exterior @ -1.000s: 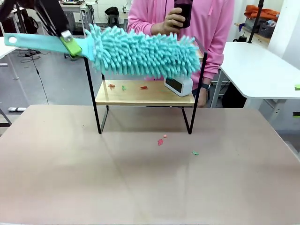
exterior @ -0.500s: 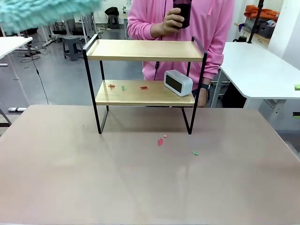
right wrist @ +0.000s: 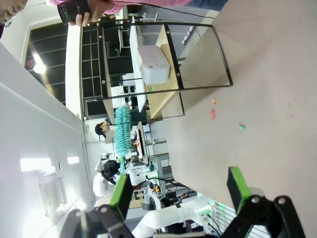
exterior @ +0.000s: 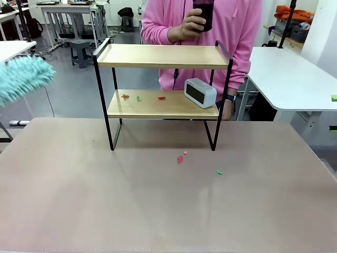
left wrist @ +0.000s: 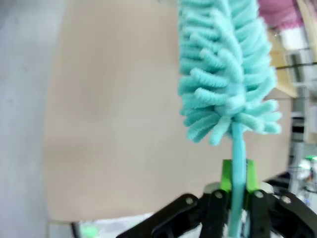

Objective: Clean the shelf.
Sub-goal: Clean the specific tier of the Shelf with the Duster once objects are removed, then clean the remaining tier of the Shelf with the Duster once objects are removed.

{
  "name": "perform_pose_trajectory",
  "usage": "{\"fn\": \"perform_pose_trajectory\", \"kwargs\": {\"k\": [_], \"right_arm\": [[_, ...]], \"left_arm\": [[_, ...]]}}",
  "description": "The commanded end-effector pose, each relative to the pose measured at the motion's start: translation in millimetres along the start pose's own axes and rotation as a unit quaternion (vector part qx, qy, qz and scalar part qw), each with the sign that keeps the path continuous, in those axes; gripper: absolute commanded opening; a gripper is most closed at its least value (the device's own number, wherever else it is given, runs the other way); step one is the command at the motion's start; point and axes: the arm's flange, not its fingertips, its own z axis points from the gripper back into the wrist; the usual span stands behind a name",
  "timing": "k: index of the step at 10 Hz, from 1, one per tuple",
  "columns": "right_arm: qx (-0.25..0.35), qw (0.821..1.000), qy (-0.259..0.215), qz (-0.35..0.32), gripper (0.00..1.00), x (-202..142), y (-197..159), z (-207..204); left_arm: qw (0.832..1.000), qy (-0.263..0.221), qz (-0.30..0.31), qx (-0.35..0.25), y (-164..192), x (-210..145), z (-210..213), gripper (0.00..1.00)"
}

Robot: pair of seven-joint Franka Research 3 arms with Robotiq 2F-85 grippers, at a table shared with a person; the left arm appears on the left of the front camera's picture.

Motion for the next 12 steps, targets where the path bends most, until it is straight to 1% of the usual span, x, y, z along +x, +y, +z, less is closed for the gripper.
{"fn": "perform_pose_trajectory", "kwargs": {"k": [1,2,12], "right_arm": [[0.009,1.000,-0.003,0.010,1.00,1,1,-2],[0.009,1.000,-0.003,0.010,1.00,1,1,-2],[0.009,1.000,-0.003,0.010,1.00,1,1,-2]], "left_arm": [[0.998,0.019,0.047,0.043,-10,8,-44,0.00],[1.000,0.000,0.000,0.000,0,0,0,0.00],[1.000,0.000,0.000,0.000,0,0,0,0.00]]}}
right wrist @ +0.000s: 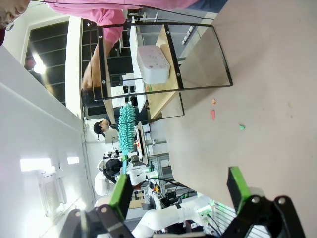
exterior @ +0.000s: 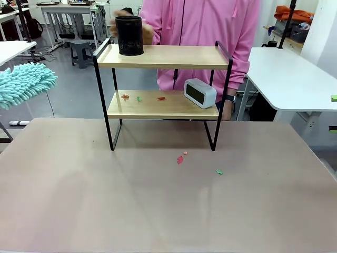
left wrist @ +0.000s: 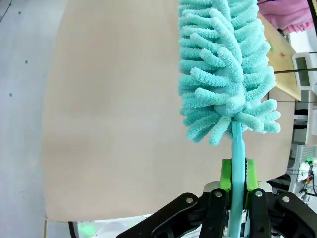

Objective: Clean the shelf.
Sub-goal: Clean the remaining tier of the Shelf with the Duster once objects are removed.

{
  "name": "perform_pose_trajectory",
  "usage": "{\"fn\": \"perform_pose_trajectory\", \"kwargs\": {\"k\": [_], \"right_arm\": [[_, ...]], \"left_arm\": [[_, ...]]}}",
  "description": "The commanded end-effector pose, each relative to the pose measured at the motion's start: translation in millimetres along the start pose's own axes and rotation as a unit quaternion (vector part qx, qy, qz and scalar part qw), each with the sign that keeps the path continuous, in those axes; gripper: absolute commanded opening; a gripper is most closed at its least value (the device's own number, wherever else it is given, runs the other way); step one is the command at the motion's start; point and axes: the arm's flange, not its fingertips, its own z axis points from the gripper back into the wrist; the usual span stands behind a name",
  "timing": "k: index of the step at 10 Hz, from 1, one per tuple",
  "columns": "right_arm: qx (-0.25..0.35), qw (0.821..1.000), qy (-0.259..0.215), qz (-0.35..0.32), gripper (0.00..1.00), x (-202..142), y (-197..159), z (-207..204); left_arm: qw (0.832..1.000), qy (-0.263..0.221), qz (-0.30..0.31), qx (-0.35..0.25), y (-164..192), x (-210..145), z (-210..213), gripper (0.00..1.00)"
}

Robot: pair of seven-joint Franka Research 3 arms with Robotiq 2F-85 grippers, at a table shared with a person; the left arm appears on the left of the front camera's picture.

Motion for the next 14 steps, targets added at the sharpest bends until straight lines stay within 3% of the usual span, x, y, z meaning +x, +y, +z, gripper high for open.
{"fn": "perform_pose_trajectory", "kwargs": {"k": [1,9,10,12,14], "right_arm": [[0.009,1.000,-0.003,0.010,1.00,1,1,-2],[0.009,1.000,-0.003,0.010,1.00,1,1,-2],[0.009,1.000,-0.003,0.010,1.00,1,1,-2],[0.009,1.000,-0.003,0.010,1.00,1,1,-2],[0.009,1.000,-0.003,0.010,1.00,1,1,-2]], "left_arm": [[1.000,0.000,-0.007,-0.001,0,0,2,0.00],[1.000,0.000,-0.007,-0.001,0,0,2,0.00],[1.000,0.000,0.000,0.000,0,0,0,0.13],[0.998,-0.028,-0.021,-0.044,-16,-29,21,0.13],[0.994,-0.061,-0.040,-0.078,-46,-99,58,0.13]]}}
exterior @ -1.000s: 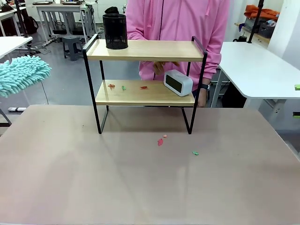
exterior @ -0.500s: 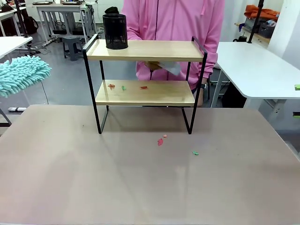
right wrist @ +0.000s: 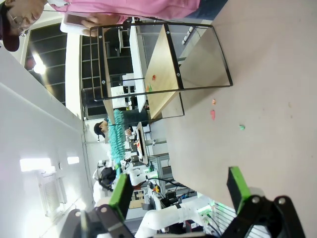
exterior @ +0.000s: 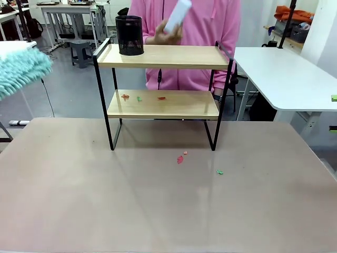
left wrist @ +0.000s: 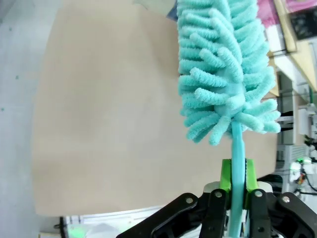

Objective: Clean the shelf.
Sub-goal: Clean the remaining tier of the Shelf with the Duster once objects are removed.

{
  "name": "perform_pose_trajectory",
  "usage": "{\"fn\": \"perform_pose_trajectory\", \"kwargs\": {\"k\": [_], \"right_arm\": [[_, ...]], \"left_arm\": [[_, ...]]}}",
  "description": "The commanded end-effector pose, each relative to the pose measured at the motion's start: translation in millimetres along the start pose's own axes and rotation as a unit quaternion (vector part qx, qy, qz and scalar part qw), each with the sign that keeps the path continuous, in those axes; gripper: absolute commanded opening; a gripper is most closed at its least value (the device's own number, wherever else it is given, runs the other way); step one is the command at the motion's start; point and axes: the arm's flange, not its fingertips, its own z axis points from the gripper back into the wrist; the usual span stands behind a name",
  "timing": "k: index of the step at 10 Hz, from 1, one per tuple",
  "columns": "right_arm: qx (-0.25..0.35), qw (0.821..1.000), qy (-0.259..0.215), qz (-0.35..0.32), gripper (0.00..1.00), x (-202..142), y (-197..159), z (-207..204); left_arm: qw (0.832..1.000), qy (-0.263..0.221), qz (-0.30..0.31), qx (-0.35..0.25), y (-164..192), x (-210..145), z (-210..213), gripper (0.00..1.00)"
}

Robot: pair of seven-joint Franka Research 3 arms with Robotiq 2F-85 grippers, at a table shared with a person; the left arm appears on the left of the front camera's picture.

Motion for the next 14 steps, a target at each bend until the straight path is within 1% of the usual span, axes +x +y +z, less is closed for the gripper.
{"fn": "perform_pose_trajectory", "kwargs": {"k": [1,2,3,4,6,7,8,10,11,12,13,14], "right_arm": [[0.009,1.000,-0.003,0.009,1.00,0,1,-2],[0.009,1.000,-0.003,0.009,1.00,0,1,-2],[0.009,1.000,-0.003,0.009,1.00,0,1,-2],[0.009,1.000,-0.003,0.009,1.00,0,1,-2],[0.009,1.000,-0.003,0.009,1.00,0,1,-2],[0.009,1.000,-0.003,0.009,1.00,0,1,-2],[0.009,1.000,-0.003,0.009,1.00,0,1,-2],[0.009,1.000,-0.003,0.009,1.00,0,1,-2],[0.009,1.000,-0.003,0.009,1.00,0,1,-2],[0.009,1.000,-0.003,0.009,1.00,0,1,-2],[0.009,1.000,-0.003,0.009,1.00,0,1,-2],[0.009,1.000,-0.003,0.009,1.00,0,1,-2]], "left_arm": [[0.998,-0.008,-0.030,-0.045,-27,-75,31,0.13],[0.995,0.037,-0.050,-0.073,-33,-101,38,0.13],[0.988,0.095,-0.089,-0.087,-36,-123,41,0.13],[0.977,0.143,-0.121,-0.098,-40,-137,39,0.13],[0.949,0.246,-0.172,-0.095,-50,-154,20,0.13],[0.934,0.297,-0.178,-0.089,-55,-160,6,0.13],[0.931,0.306,-0.181,-0.079,-59,-162,-8,0.13],[0.940,0.288,-0.174,-0.053,-66,-162,-41,0.13],[0.947,0.265,-0.174,-0.051,-68,-161,-61,0.13],[0.957,0.229,-0.171,-0.045,-68,-161,-81,0.13],[0.961,0.217,-0.166,-0.043,-68,-164,-101,0.13],[0.966,0.189,-0.174,-0.031,-68,-166,-120,0.13]]}}
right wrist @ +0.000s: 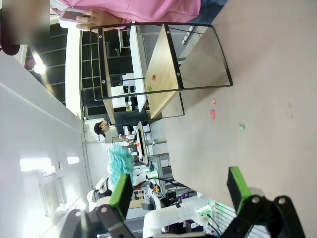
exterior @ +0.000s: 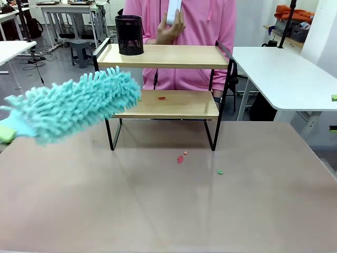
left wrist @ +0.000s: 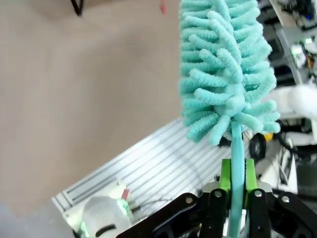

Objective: Clean the shelf.
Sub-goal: Clean the remaining tier of the Shelf with the Duster once objects are removed.

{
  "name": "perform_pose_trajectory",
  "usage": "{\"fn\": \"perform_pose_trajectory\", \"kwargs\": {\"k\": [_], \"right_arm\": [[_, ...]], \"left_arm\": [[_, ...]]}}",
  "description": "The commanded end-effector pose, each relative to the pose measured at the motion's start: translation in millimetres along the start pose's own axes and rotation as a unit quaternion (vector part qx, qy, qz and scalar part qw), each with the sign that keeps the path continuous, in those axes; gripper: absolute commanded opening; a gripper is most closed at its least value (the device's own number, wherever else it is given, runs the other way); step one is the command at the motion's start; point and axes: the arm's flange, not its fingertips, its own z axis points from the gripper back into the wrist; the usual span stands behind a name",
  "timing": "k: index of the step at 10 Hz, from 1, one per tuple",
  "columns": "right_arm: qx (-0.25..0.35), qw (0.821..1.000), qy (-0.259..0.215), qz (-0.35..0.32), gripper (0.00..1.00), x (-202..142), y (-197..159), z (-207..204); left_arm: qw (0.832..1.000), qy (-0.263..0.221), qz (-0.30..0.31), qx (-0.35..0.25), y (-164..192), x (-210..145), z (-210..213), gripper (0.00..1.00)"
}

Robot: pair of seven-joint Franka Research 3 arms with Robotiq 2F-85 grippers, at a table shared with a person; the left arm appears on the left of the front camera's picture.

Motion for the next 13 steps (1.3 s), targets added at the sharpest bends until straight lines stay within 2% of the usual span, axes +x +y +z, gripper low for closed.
{"fn": "perform_pose_trajectory", "kwargs": {"k": [1,3,6,7,10,13], "right_arm": [[0.009,1.000,-0.004,0.009,1.00,1,1,-2],[0.009,1.000,-0.004,0.009,1.00,1,1,-2],[0.009,1.000,-0.004,0.009,1.00,1,1,-2],[0.009,1.000,-0.004,0.009,1.00,1,1,-2],[0.009,1.000,-0.004,0.009,1.00,1,1,-2],[0.009,1.000,-0.004,0.009,1.00,1,1,-2]], "left_arm": [[0.998,-0.050,-0.015,0.031,22,-20,-78,0.13],[0.999,-0.028,-0.003,0.047,25,-10,-101,0.13],[0.997,-0.028,0.028,0.059,31,1,-104,0.13],[0.998,-0.010,0.018,0.063,-3,49,-75,0.13],[0.997,-0.009,0.026,0.071,1,52,-81,0.13],[0.998,-0.020,0.025,0.055,5,93,-95,0.13]]}}
